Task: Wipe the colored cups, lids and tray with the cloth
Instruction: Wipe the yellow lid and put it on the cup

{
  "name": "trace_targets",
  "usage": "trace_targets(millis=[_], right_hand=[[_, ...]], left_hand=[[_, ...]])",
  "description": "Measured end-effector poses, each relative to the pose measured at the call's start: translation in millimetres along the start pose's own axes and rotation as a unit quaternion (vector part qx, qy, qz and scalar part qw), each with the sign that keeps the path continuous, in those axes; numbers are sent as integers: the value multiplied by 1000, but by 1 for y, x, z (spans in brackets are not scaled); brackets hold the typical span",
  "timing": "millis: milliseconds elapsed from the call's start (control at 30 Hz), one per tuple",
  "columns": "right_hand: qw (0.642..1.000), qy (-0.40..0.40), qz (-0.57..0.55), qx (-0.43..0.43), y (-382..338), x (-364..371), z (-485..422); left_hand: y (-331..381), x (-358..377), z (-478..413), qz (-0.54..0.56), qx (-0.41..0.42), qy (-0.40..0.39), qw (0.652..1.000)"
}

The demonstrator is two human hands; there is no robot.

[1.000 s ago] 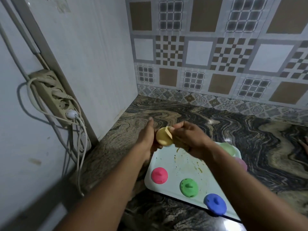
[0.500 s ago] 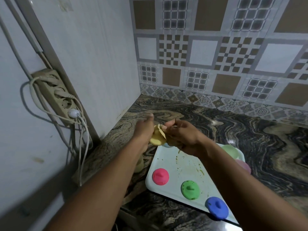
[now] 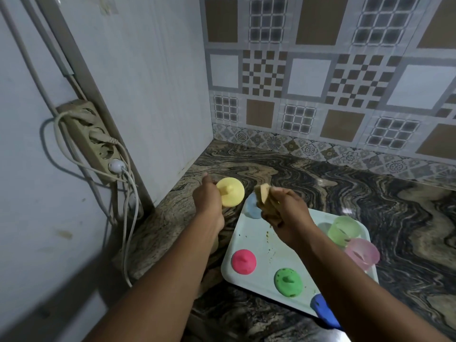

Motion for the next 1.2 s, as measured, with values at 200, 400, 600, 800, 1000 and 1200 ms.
trace_targets(millis=[200,400,600,800,1000,1200], right_hand=[[997,-68,23,-8,5,49,5],[993,25,114,-28,7,51,-13],[993,-18,119,17,25,58,-25],[986,-7,161,52,41,42,-32],[979,-24,180,93,69,27,-26],[980,-33,171,101,76,23,-20]], left_hand=[[0,-1,8,-95,47,26,994],[-1,-31,23,-326,271,-94,901],[-8,-62,13,-394,270,-90,874],[-26,-95,0,-472,263,-77,838],[-70,-114,-11,-607,236,-79,755],[-84,-114,-20,-593,227,-78,769]])
Point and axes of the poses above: each hand's wrist, its own z-axis away from the middle knuckle, its own x-axis out of the palm, y = z × x, the point moved 2 cm from there along -z, towards the middle knuckle, and after that the axes turned 15 degrees about -y, right-handed, at the moved point
